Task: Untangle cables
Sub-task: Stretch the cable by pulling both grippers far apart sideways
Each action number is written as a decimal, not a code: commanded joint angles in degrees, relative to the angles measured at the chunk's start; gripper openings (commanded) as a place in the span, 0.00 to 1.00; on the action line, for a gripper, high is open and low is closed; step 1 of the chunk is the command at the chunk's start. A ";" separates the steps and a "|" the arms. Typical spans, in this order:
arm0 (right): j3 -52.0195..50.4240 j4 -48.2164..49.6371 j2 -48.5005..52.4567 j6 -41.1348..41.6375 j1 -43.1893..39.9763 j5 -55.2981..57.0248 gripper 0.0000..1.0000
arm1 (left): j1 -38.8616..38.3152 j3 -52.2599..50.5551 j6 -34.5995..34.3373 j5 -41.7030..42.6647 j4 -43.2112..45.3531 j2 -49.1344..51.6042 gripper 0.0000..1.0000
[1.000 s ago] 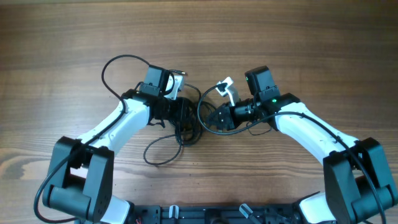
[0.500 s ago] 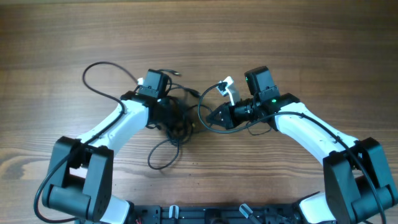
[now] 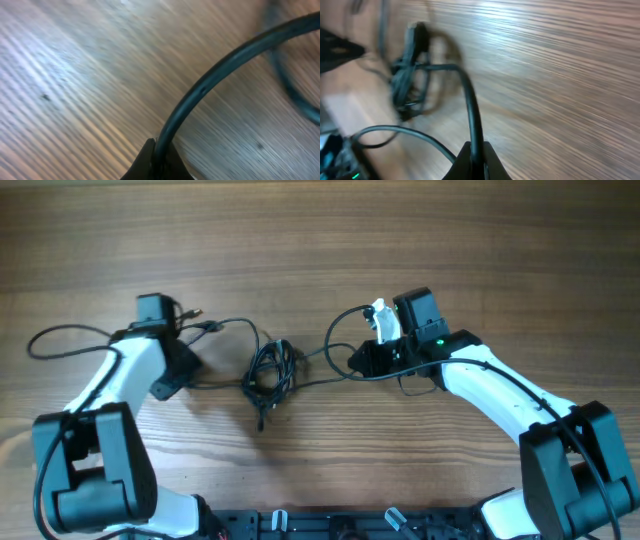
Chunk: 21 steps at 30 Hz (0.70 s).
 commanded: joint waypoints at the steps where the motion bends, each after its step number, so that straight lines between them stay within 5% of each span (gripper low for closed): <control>1: -0.17 -2.16 0.96 3.19 -0.20 15.91 0.04 | 4.87 -0.57 -0.59 0.87 -0.04 0.50 0.04; 7: -0.17 -7.91 0.96 4.76 -3.96 28.41 0.04 | 10.69 -0.57 -0.59 4.70 0.15 0.50 0.04; 18: -0.17 -12.94 0.96 1.38 -12.33 27.26 0.05 | 10.93 -0.57 -0.26 5.86 1.31 0.50 0.05; 21: -0.15 -13.90 0.96 4.11 -14.36 35.69 0.04 | 11.89 -0.57 0.02 5.46 1.60 0.50 0.06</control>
